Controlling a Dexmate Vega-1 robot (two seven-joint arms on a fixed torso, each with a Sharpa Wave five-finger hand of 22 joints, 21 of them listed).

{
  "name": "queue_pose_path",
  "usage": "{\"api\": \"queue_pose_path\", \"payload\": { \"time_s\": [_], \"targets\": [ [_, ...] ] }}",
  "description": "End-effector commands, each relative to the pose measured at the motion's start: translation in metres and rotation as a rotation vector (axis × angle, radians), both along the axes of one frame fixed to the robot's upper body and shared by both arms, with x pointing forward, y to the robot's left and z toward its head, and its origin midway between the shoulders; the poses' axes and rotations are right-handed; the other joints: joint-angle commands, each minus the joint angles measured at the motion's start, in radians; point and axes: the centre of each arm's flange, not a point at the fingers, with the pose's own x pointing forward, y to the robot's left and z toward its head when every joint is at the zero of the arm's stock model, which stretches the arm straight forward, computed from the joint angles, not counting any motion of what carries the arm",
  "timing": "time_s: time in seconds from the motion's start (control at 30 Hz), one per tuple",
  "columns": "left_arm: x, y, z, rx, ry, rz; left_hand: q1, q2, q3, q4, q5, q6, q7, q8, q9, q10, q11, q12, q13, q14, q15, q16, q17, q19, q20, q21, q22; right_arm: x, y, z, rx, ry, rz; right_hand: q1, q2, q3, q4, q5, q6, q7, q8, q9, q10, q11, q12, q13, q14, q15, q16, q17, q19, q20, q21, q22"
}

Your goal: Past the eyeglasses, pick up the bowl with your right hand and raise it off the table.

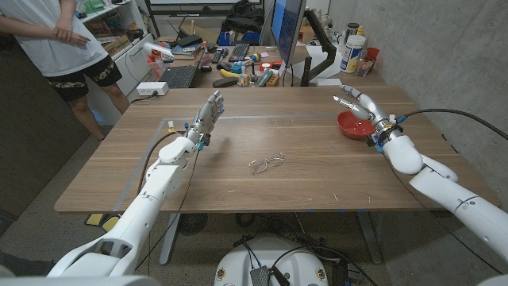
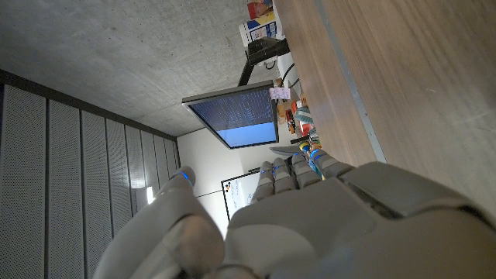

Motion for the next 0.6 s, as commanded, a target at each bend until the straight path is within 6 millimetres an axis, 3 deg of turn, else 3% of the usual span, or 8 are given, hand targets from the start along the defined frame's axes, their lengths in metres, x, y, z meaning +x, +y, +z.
{"api": "queue_pose_path", "payload": {
  "time_s": [0.03, 0.6],
  "targets": [
    [0.0023, -0.0018, 0.0018, 0.005, -0.003, -0.005, 0.012, 0.000, -0.003, 0.001, -0.003, 0.006, 0.003, 0.001, 0.006, -0.002, 0.001, 0.003, 0.004, -0.005, 0.003, 0.002, 0.003, -0.011, -0.061, 0.001, 0.004, -0.0032, -0.0051, -0.0016, -0.056, -0.018, -0.055, 0.014, -0.003, 0.001, -0.006, 0.006, -0.002, -0.003, -0.002, 0.002, -0.005, -0.003, -0.004, 0.005, 0.005, 0.002, -0.001, 0.002, 0.007, 0.002, -0.005, 0.002],
    [0.0014, 0.0009, 0.0044, 0.004, -0.009, -0.003, 0.013, 0.002, -0.007, 0.001, -0.004, 0.011, 0.009, 0.002, 0.006, -0.004, 0.011, 0.002, 0.004, -0.006, 0.012, 0.001, 0.003, -0.012, -0.060, 0.001, 0.005, -0.0038, -0.0016, 0.0007, -0.110, -0.024, -0.093, 0.019, -0.006, -0.001, -0.009, 0.010, -0.008, -0.006, -0.002, 0.002, -0.007, -0.004, -0.005, 0.005, 0.004, 0.004, -0.001, 0.002, 0.011, 0.003, -0.013, 0.002]
  ]
}}
